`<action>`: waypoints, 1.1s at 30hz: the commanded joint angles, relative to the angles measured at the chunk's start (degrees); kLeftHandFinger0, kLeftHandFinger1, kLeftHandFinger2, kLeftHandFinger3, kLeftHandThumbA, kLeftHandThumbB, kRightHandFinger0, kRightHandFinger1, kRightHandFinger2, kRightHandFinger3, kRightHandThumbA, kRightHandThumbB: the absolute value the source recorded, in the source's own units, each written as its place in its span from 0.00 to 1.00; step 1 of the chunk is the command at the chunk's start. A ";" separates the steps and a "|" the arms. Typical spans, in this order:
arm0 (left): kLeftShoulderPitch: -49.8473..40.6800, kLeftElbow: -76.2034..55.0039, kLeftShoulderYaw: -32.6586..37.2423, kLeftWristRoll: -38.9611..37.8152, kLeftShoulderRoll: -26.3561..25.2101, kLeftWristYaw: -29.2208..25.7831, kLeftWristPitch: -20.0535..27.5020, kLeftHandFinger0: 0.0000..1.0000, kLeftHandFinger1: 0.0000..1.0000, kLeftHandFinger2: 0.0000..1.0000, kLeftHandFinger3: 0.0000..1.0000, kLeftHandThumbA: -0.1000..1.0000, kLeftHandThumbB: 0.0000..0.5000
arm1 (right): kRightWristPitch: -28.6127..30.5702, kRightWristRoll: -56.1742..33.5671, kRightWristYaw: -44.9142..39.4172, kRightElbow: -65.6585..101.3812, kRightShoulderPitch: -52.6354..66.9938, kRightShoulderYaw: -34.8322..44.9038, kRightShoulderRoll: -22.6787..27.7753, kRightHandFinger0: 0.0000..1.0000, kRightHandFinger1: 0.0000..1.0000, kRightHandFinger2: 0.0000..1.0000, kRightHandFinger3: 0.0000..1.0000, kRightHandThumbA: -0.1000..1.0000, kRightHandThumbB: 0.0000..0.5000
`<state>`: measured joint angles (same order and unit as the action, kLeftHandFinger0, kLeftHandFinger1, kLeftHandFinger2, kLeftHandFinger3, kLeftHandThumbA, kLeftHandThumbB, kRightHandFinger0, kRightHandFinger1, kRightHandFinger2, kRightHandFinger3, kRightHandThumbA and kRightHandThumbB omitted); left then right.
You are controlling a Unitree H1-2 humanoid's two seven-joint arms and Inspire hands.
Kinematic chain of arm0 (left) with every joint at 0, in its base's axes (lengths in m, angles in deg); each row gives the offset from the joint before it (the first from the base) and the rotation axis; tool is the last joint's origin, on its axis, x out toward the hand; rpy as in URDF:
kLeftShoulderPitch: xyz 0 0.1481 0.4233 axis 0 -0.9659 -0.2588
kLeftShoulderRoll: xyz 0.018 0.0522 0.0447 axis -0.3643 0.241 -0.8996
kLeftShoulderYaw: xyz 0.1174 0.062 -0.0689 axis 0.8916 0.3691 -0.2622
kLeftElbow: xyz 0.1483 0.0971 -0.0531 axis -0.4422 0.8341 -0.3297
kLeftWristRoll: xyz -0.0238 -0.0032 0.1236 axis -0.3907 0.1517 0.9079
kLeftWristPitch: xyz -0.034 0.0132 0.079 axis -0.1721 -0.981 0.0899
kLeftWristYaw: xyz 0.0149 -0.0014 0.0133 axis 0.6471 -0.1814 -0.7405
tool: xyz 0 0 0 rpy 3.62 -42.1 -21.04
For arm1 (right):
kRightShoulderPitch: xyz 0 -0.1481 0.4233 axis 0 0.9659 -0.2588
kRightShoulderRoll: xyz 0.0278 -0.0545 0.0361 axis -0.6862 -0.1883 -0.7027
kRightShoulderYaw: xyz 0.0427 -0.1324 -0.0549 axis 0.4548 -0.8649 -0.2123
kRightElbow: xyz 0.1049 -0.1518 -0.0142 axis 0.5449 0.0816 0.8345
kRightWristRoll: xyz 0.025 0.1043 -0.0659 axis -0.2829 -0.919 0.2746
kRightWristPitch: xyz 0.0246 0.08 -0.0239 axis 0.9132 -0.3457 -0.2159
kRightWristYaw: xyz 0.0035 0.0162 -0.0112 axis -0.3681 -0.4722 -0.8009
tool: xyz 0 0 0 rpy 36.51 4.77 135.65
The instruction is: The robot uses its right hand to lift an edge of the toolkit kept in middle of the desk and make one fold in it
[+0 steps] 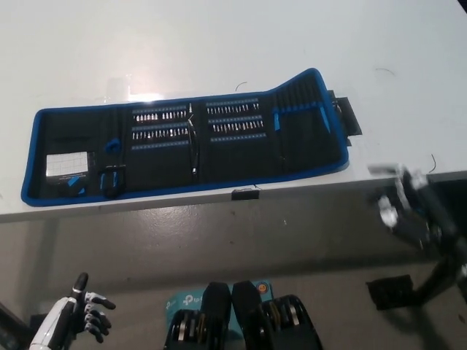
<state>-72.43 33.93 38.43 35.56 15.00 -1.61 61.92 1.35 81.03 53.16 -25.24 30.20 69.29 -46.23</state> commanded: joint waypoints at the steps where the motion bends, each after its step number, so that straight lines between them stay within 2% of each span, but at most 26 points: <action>1: 0.61 -0.64 -0.17 -1.09 -0.40 1.25 0.58 0.33 0.32 0.32 0.42 1.00 1.00 | -2.31 -0.83 -4.22 4.28 -7.16 -0.48 0.79 0.28 0.33 0.45 0.76 0.13 0.40; 2: 0.62 -0.63 -0.17 -1.17 -0.40 1.35 0.60 0.33 0.32 0.32 0.42 1.00 1.00 | -2.06 -0.75 -4.35 4.28 -7.98 -0.55 0.82 0.29 0.34 0.45 0.76 0.13 0.40; 3: 0.41 -0.87 -0.34 -1.21 -0.09 1.08 0.33 0.33 0.32 0.32 0.43 1.00 1.00 | -2.82 -0.03 -4.42 3.82 -11.38 -0.69 0.55 0.22 0.28 0.43 0.77 0.20 0.42; 4: 0.30 -0.89 -0.37 -1.23 -0.09 1.09 0.36 0.33 0.32 0.32 0.43 1.00 1.00 | -2.91 0.02 -4.50 3.85 -11.38 -0.72 0.50 0.21 0.28 0.42 0.78 0.21 0.43; 5: -0.01 -1.10 -0.37 -0.92 0.01 0.76 0.17 0.32 0.31 0.31 0.42 1.00 1.00 | -2.93 -0.26 -4.17 1.98 -13.60 -0.30 -0.05 0.32 0.36 0.49 0.78 0.21 0.44; 8: -0.56 -1.16 -0.40 -1.09 0.39 0.63 0.05 0.29 0.30 0.30 0.41 1.00 1.00 | -3.33 -0.53 -3.03 -0.18 -15.64 0.79 -1.29 0.23 0.27 0.43 0.77 0.13 0.47; 9: -0.60 -1.33 -0.40 -1.00 0.51 0.47 -0.22 0.29 0.30 0.29 0.40 1.00 1.00 | -2.45 -0.32 -2.19 -3.04 -17.38 1.33 -1.79 0.15 0.20 0.39 0.77 0.10 0.47; 10: -0.64 -1.13 -0.34 -0.80 0.65 0.37 0.16 0.29 0.29 0.28 0.39 1.00 1.00 | -3.19 -0.35 -1.81 -4.36 -18.39 1.83 -2.20 0.11 0.18 0.39 0.77 0.10 0.48; 13: -0.73 -0.91 -0.47 -0.74 0.83 0.36 0.62 0.37 0.32 0.30 0.43 1.00 1.00 | -3.11 -0.02 -0.78 -7.82 -20.10 2.89 -3.23 0.13 0.22 0.43 0.78 0.12 0.51; 15: -0.90 -1.20 -0.53 -0.80 0.87 0.46 0.30 0.36 0.33 0.31 0.43 1.00 1.00 | -2.74 0.13 0.07 -10.64 -20.80 3.67 -3.92 0.20 0.30 0.51 0.82 0.12 0.53; 16: -0.90 -1.36 -0.53 -0.75 0.88 0.43 -0.01 0.36 0.33 0.31 0.43 1.00 1.00 | -2.59 0.27 0.25 -11.49 -20.96 3.90 -4.12 0.21 0.31 0.52 0.83 0.12 0.53; 17: -0.95 -0.91 -0.40 -0.69 1.04 0.50 0.72 0.35 0.32 0.30 0.41 1.00 1.00 | -4.95 -1.26 0.75 -12.22 -20.82 5.57 -5.49 0.33 0.48 0.67 0.92 0.15 0.56; 19: -0.75 -0.84 -0.40 -0.94 1.01 0.81 0.68 0.34 0.32 0.28 0.40 1.00 1.00 | -6.84 -4.36 0.08 -12.67 -20.83 7.83 -7.52 0.44 0.60 0.75 1.00 0.19 0.58; 20: -0.70 -0.83 -0.43 -0.94 1.04 0.79 0.69 0.35 0.32 0.28 0.40 1.00 1.00 | -6.86 -4.11 -0.18 -12.75 -20.96 8.12 -7.72 0.45 0.61 0.75 1.00 0.19 0.58; 21: -0.60 -0.78 -0.52 -1.18 1.12 0.87 0.52 0.36 0.33 0.30 0.43 1.00 1.00 | -8.87 -4.58 -0.44 -12.33 -21.07 8.61 -8.69 0.65 0.85 0.96 1.00 0.26 0.62; 22: -0.54 -0.82 -0.51 -1.11 1.15 0.80 0.35 0.36 0.33 0.30 0.42 1.00 1.00 | -9.72 -3.95 -0.78 -12.28 -21.21 8.32 -9.12 0.81 1.00 1.00 1.00 0.30 0.61; 23: -0.54 -0.76 -0.50 -1.08 1.16 0.83 0.63 0.36 0.33 0.30 0.42 1.00 1.00 | -9.72 -3.10 -0.87 -12.45 -21.32 8.20 -9.28 0.94 1.00 1.00 1.00 0.33 0.63; 24: -0.49 -0.62 -0.40 -0.67 1.22 0.59 1.05 0.35 0.33 0.30 0.41 1.00 1.00 | -9.72 -1.75 -0.75 -12.98 -21.78 7.78 -9.55 1.00 1.00 1.00 1.00 0.35 0.63; 29: -0.59 -0.42 -0.30 -0.46 1.25 0.58 1.58 0.30 0.30 0.27 0.35 1.00 1.00 | -9.72 -0.18 0.43 -17.67 -23.59 8.42 -10.52 1.00 1.00 1.00 1.00 0.42 0.63; 31: -0.72 -0.70 -0.32 -0.62 1.19 0.73 1.28 0.32 0.30 0.26 0.31 1.00 1.00 | -9.72 0.15 2.22 -20.89 -24.27 9.14 -11.15 1.00 1.00 1.00 1.00 0.45 0.67; 33: -0.68 -0.53 -0.11 -0.66 0.98 1.11 1.36 0.35 0.32 0.28 0.32 1.00 1.00 | -9.72 1.26 5.20 -24.21 -24.52 9.78 -12.25 1.00 1.00 1.00 1.00 0.46 0.73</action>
<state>-73.15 33.99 38.34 35.08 16.77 -1.27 61.94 -7.48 79.89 53.33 -46.29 9.05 77.31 -57.03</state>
